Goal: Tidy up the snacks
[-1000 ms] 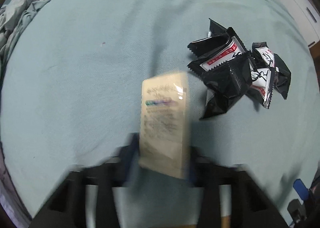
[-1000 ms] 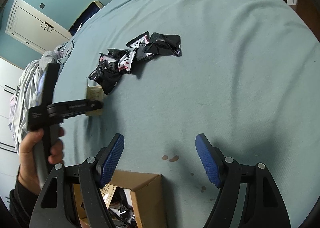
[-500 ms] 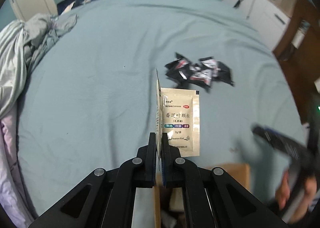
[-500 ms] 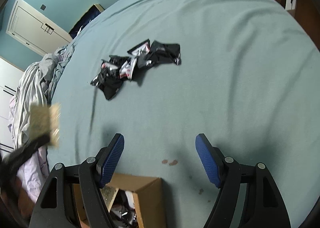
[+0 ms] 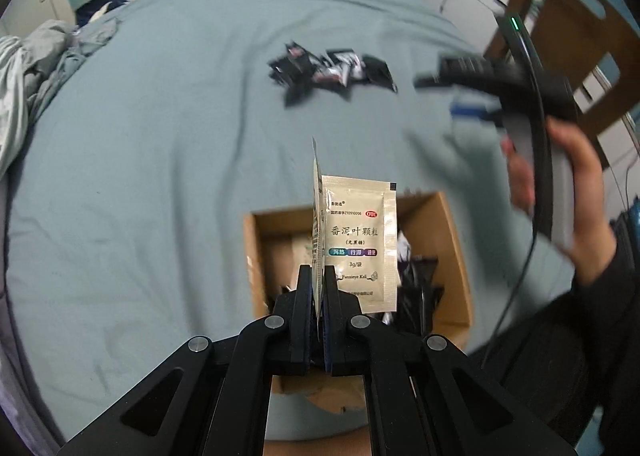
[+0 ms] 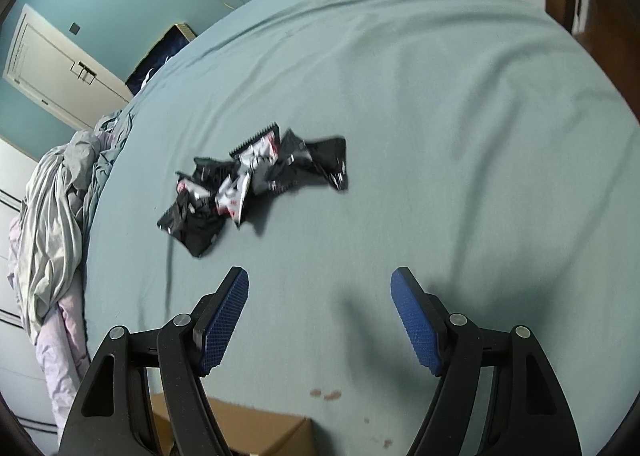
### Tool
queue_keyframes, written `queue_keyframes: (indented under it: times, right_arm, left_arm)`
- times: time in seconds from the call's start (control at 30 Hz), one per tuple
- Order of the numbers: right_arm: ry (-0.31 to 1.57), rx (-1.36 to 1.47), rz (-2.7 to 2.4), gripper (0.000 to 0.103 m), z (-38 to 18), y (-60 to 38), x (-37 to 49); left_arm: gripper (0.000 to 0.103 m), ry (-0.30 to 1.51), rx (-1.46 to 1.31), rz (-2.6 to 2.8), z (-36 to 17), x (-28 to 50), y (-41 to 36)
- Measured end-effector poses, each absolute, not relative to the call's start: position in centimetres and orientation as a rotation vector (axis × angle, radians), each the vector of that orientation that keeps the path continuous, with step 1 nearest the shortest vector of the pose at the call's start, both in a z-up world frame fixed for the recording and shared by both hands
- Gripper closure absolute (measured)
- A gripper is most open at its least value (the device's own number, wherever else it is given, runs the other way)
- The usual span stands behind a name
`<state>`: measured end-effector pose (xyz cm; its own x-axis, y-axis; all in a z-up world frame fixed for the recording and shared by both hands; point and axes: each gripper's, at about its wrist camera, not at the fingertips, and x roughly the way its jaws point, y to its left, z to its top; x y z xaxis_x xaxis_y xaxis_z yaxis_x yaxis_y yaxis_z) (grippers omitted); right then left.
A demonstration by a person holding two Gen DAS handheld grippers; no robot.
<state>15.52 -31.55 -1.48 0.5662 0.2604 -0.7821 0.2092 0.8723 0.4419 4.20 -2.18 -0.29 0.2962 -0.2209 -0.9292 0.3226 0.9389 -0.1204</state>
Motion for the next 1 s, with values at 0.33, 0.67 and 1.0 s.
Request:
queue_keyframes:
  times: [0.33,0.67,1.0]
  right_arm:
    - [0.896,0.501,0.082,0.030,-2.4,-31.2,22.4]
    - [0.984,0.466,0.089,0.028,-7.0,-30.9,28.5]
    - [0.903,0.487,0.149,0.054,-7.7,-30.1,26.4]
  left_arm:
    - [0.098,1.227,0.241,-0.414,-2.7,4.0,-4.6]
    - [0.021,1.017,0.299,-0.380,0.0,4.0,-4.2]
    - [0.022,0.905,0.354,-0.256,0.6,3.9,-3.8]
